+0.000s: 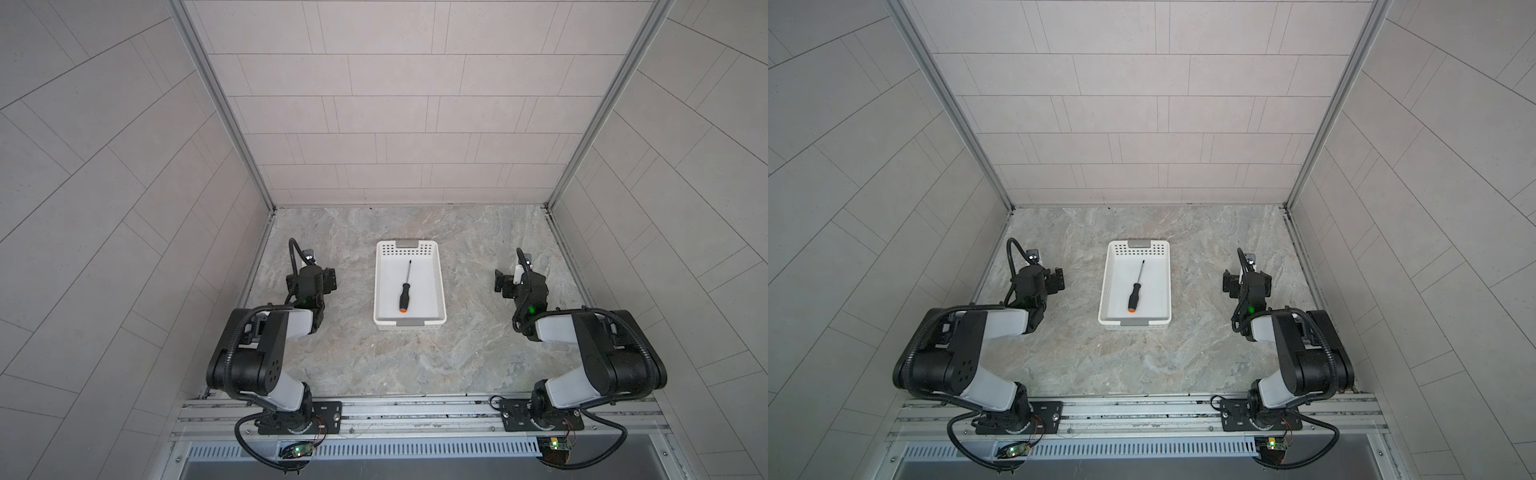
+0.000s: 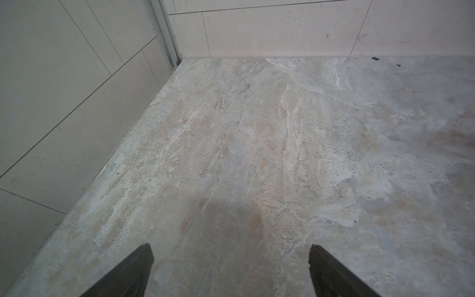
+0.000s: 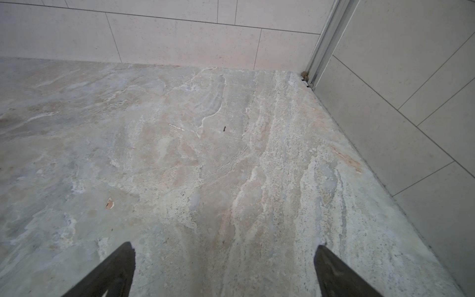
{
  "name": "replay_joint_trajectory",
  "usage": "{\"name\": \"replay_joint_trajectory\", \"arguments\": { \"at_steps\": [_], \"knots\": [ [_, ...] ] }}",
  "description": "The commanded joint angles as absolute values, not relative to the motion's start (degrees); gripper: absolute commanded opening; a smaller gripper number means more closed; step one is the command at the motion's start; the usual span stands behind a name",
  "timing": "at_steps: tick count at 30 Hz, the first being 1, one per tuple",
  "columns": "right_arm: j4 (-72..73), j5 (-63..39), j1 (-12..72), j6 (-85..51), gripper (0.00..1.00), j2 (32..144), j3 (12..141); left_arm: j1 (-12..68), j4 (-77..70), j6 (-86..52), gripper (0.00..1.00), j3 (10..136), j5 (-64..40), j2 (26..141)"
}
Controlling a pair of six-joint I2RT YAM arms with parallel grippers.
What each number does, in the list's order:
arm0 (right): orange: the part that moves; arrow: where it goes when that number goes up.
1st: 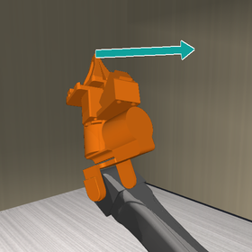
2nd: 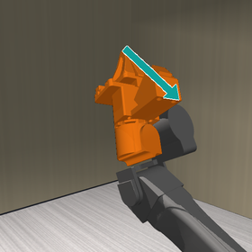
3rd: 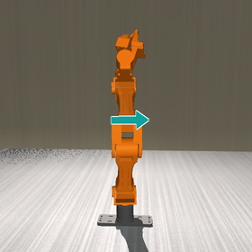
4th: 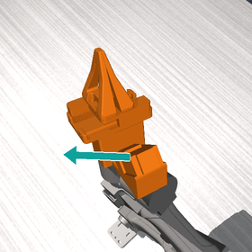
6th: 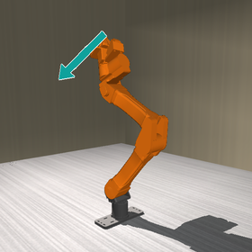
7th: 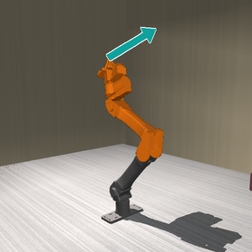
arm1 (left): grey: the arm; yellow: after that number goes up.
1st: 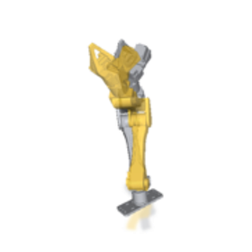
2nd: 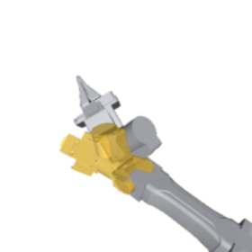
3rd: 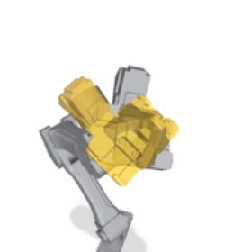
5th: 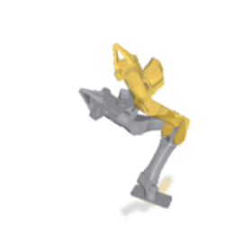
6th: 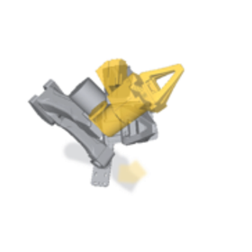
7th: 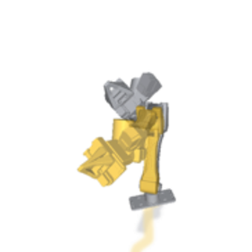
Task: Put the screwdriver in the bin
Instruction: Reset both arms
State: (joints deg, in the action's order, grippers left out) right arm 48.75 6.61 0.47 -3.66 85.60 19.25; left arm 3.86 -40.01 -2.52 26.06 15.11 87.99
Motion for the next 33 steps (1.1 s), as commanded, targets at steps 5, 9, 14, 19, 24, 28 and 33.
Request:
{"name": "replay_joint_trajectory", "arguments": {
  "at_steps": [5,9,14,19,24,28,33],
  "knots": [
    [56.73,2.35,0.96,-1.91,1.0,83.99,14.95,3.43,-40.43,-1.91,1.0,26.45,13.45,87.98],
    [43.11,-3.59,0.24,-0.17,1.0,86.05,23.58,3.43,-40.44,-2.02,1.0,26.46,13.4,87.99],
    [42.92,-2.13,0.05,-0.92,1.0,86.07,23.65,3.28,-40.5,-2.02,1.0,26.37,13.37,87.98],
    [43.06,-1.94,0.2,-0.82,1.0,86.09,23.66,3.4,-40.43,-1.94,1.0,26.37,13.31,87.99],
    [42.71,-0.9,0.64,-0.71,1.0,86.13,23.82,3.4,-40.47,-1.93,1.0,26.37,13.23,87.95],
    [42.71,-0.88,0.62,-0.69,1.0,86.13,23.82,3.4,-40.51,-1.93,1.0,26.37,13.27,87.9],
    [42.54,-0.88,0.66,-0.7,1.0,86.22,23.91,3.38,-40.47,-1.93,1.0,26.37,13.27,87.89]
  ]
}}
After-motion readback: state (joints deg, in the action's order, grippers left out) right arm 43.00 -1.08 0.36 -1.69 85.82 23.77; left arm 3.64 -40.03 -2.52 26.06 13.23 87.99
